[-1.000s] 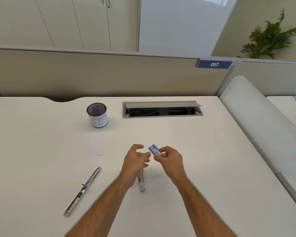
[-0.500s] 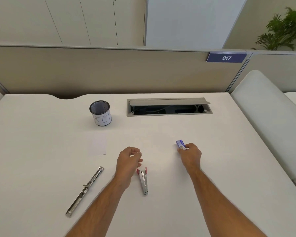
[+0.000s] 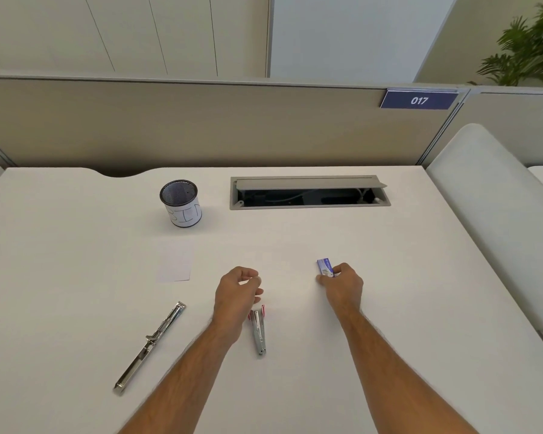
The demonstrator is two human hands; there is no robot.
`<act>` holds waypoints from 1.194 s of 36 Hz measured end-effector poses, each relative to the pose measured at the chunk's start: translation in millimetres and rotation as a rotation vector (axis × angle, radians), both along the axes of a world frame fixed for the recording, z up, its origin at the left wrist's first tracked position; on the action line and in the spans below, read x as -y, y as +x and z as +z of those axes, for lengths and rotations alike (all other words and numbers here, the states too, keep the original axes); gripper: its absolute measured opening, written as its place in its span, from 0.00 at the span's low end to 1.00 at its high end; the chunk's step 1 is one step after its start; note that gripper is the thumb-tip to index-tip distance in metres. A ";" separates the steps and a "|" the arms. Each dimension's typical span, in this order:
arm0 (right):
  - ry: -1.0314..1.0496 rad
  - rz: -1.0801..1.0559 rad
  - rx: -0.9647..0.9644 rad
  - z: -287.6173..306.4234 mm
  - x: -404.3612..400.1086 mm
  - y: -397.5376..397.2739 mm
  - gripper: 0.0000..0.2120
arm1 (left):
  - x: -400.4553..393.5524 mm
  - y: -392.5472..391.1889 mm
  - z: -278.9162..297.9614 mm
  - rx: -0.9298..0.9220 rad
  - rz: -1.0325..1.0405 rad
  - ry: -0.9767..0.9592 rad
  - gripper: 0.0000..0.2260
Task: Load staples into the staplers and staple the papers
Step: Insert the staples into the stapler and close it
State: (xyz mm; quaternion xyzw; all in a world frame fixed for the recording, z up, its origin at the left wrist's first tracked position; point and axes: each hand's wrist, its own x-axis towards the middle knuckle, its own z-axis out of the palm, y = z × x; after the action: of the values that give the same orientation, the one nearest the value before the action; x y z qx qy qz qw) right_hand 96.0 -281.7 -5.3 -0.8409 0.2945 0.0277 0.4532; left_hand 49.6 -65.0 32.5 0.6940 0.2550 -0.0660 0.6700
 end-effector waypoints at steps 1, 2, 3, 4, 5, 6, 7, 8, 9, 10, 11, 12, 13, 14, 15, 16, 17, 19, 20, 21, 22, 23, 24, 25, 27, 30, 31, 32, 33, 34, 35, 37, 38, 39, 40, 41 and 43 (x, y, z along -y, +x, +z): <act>0.001 0.001 -0.005 0.4 -1.1 -1.1 0.11 | 0.4 -0.6 0.0 0.000 -0.002 0.002 0.04; 0.001 0.002 -0.010 0.6 -1.8 -2.4 0.11 | 0.9 -1.7 0.4 0.000 -0.003 0.003 0.04; 0.000 0.004 -0.017 0.9 -2.5 -3.6 0.12 | 1.4 -2.5 0.9 0.002 -0.004 0.003 0.04; -0.001 0.004 -0.023 1.2 -2.9 -4.8 0.13 | 1.8 -3.6 1.7 0.003 -0.005 0.002 0.04; -0.003 0.003 -0.031 2.1 -3.4 -6.1 0.15 | 2.0 -4.7 2.5 0.004 -0.008 0.002 0.04; -0.009 0.001 -0.037 3.8 -4.2 -7.1 0.18 | 2.0 -5.7 3.3 0.004 -0.010 0.004 0.04; -0.017 -0.006 -0.041 5.8 -5.0 -8.1 0.21 | 1.9 -6.7 3.6 0.005 -0.013 0.005 0.04; -0.023 -0.018 -0.036 8.6 -6.2 -9.5 0.24 | 1.2 -7.8 3.9 0.007 -0.017 0.007 0.04; -0.015 -0.042 -0.023 11.8 -8.2 -11.5 0.25 | 0.1 -9.1 3.8 0.009 -0.022 0.008 0.04; 0.009 -0.073 -0.003 15.4 -11.0 -13.7 0.24 | -1.2 -10.6 3.7 0.013 -0.031 0.011 0.04; 0.051 -0.109 0.014 18.2 -14.2 -15.4 0.22 | -2.8 -12.3 3.6 0.018 -0.043 0.013 0.04; 0.104 -0.142 0.028 21.1 -17.9 -17.0 0.21 | -4.3 -14.1 3.8 0.024 -0.058 0.017 0.04; 0.177 -0.171 0.037 23.1 -21.9 -17.6 0.19 | -5.4 -15.6 3.8 0.029 -0.077 0.024 0.04; 0.278 -0.195 0.042 26.8 -26.5 -18.8 0.19 | -6.4 -17.2 3.7 0.032 -0.096 0.034 0.04; 0.418 -0.216 0.041 29.8 -31.6 -19.6 0.18 | -7.1 -18.7 3.6 0.034 -0.113 0.045 0.05; 0.583 -0.233 0.036 34.2 -37.4 -20.9 0.16 | -7.4 -19.9 3.7 0.037 -0.125 0.054 0.05; 0.728 -0.238 0.026 37.7 -43.1 -22.6 0.15 | -8.1 -21.2 4.0 0.043 -0.132 0.061 0.05; 0.920 -0.210 -0.006 42.1 -54.7 -27.0 0.16 | -9.7 -23.1 5.8 0.062 -0.138 0.068 0.04; 0.980 -0.184 -0.018 43.9 -60.5 -29.8 0.16 | -10.9 -23.8 6.8 0.073 -0.137 0.068 0.04; 1.022 -0.153 -0.029 45.0 -66.2 -32.5 0.15 | -13.0 -24.7 8.5 0.082 -0.135 0.068 0.04; 1.059 -0.129 -0.036 46.7 -72.2 -35.2 0.15 | -15.3 -25.6 10.0 0.090 -0.131 0.064 0.03; 1.086 -0.106 -0.042 48.0 -78.5 -37.4 0.14 | -18.5 -26.9 11.5 0.097 -0.125 0.059 0.02; 1.106 -0.087 -0.047 50.0 -84.4 -40.0 0.13 | -21.6 -28.1 12.6 0.103 -0.121 0.058 0.02; 1.117 -0.070 -0.051 51.3 -89.8 -42.0 0.12 | -24.2 -29.4 13.9 0.108 -0.117 0.062 0.01; 1.128 -0.033 -0.060 54.6 -102.8 -47.0 0.11 | -31.1 -33.5 16.6 0.114 -0.101 0.078 0.03; 1.113 0.026 -0.089 59.0 -124.6 -55.4 0.12 | -43.1 -41.3 20.5 0.123 -0.076 0.094 0.06; 1.110 0.041 -0.097 60.2 -131.0 -57.9 0.13 | -46.3 -43.6 21.6 0.124 -0.065 0.100 0.06; 1.114 0.057 -0.101 62.0 -138.1 -61.0 0.13 | -50.3 -45.7 22.4 0.123 -0.050 0.109 0.07; 1.113 0.074 -0.100 63.0 -143.8 -63.3 0.13 | -53.8 -47.2 23.0 0.118 -0.034 0.121 0.07; 1.108 0.094 -0.099 65.3 -149.3 -66.2 0.13 | -57.2 -48.6 23.8 0.109 -0.019 0.134 0.08; 1.094 0.117 -0.098 67.2 -155.8 -69.2 0.13 | -62.2 -50.5 24.5 0.100 -0.004 0.143 0.08; 1.062 0.164 -0.082 69.1 -167.6 -74.9 0.13 | -72.5 -53.8 25.7 0.093 0.024 0.147 0.06; 1.043 0.193 -0.067 69.8 -172.3 -77.5 0.13 | -77.2 -55.4 26.0 0.091 0.037 0.145 0.06; 1.022 0.222 -0.055 70.2 -176.5 -79.7 0.12 | -81.7 -56.5 25.7 0.088 0.050 0.142 0.06; 1.001 0.250 -0.048 71.1 -180.3 -81.6 0.12 | -86.4 -57.9 25.6 0.083 0.062 0.132 0.07; 0.966 0.277 -0.047 72.3 -184.6 -83.0 0.11 | -91.8 -59.4 25.3 0.075 0.075 0.113 0.07; 0.885 0.335 -0.047 74.1 -189.7 -84.8 0.11 | -100.2 -61.7 25.0 0.055 0.102 0.020 0.08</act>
State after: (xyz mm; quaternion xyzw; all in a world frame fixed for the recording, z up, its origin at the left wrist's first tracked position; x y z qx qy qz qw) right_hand 11.2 -92.0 68.8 -0.6019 0.1249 0.2425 0.7506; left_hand -12.1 35.2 57.4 0.6884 0.2723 -0.0100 0.6721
